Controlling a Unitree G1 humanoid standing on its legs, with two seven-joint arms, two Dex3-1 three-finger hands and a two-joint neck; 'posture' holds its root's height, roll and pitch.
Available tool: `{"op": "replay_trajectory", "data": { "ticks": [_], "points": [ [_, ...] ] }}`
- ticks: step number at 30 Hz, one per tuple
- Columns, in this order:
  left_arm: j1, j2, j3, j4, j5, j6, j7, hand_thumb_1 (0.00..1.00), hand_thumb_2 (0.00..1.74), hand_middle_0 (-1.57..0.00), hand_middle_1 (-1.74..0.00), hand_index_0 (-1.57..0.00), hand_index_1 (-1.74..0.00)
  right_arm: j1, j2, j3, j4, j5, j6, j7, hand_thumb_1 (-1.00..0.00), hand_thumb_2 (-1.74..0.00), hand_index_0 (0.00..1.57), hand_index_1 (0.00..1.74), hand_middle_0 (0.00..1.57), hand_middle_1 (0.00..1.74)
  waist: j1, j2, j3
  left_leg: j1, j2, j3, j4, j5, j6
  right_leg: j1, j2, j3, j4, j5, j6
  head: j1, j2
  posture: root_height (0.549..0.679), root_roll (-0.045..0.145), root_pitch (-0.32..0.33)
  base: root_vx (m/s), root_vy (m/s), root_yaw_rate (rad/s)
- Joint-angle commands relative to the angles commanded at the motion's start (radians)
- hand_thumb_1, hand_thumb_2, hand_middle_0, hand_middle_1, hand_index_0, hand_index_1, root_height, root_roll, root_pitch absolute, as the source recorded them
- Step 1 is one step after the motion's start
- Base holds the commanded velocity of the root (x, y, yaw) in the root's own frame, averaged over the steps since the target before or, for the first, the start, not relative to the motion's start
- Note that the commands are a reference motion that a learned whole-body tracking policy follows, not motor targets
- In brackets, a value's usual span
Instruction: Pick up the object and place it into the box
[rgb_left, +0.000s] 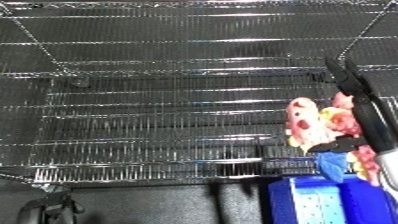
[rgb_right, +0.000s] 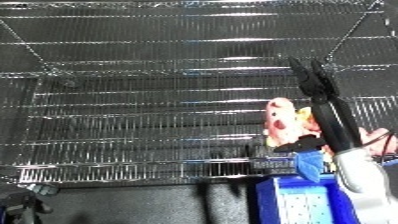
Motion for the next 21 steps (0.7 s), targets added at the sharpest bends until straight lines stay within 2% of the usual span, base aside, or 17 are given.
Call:
{"op": "replay_trajectory", "data": {
  "ticks": [4,8,16,21],
  "points": [
    [0.009,0.016,-0.02,-0.009,-0.019,-0.004,-0.014,1.0,1.74,-1.57,-1.74,-1.57,-1.74,-0.048,-0.075,0.043,0.108,-0.006,0.015,0.026,0.0,0.0,0.0,0.0,0.0,0.0,-0.002,0.002,0.004,-0.001,0.003,0.003,0.003,0.001,-0.0032,-0.007,0.0021,0.005,0.004,0.001,0.0003,0.1,-0.006,0.641,0.056,-0.14,0.012,-0.028,-0.064],
    [0.018,0.031,-0.042,-0.017,-0.039,-0.009,-0.031,1.0,1.74,-1.57,-1.74,-1.57,-1.74,-0.101,-0.12,0.106,0.229,-0.018,0.031,0.053,0.0,0.0,0.0,0.0,0.0,0.0,-0.002,0.012,0.007,-0.005,0.003,0.004,0.003,0.004,-0.0055,-0.015,0.0012,0.01,0.006,0.003,0.0011,0.2,-0.011,0.641,0.057,-0.137,0.005,-0.022,-0.039],
    [0.008,0.051,-0.089,-0.005,-0.068,-0.016,-0.056,1.0,1.74,-1.57,-1.74,-1.57,-1.74,-0.174,-0.12,0.214,0.421,-0.055,0.061,0.1,0.0,0.0,0.0,0.0,0.0,0.0,-0.003,0.045,0.004,-0.008,-0.003,0.007,-0.007,0.009,-0.0077,-0.027,-0.0032,0.015,0.005,0.004,0.0024,0.333,0.008,0.641,0.061,-0.13,0.012,-0.014,-0.022],
    [-0.002,0.062,-0.108,-0.006,-0.075,-0.021,-0.066,1.0,1.74,-1.57,-1.74,-1.57,-1.74,-0.219,-0.1,0.258,0.549,-0.07,0.074,0.109,0.0,0.0,0.0,0.0,0.0,0.0,-0.003,0.071,0.007,-0.014,-0.008,0.01,-0.014,0.014,-0.0085,-0.04,-0.006,0.019,0.004,0.008,0.0039,0.36,0.057,0.64,0.063,-0.122,0.011,-0.012,-0.018]
  ]
}}
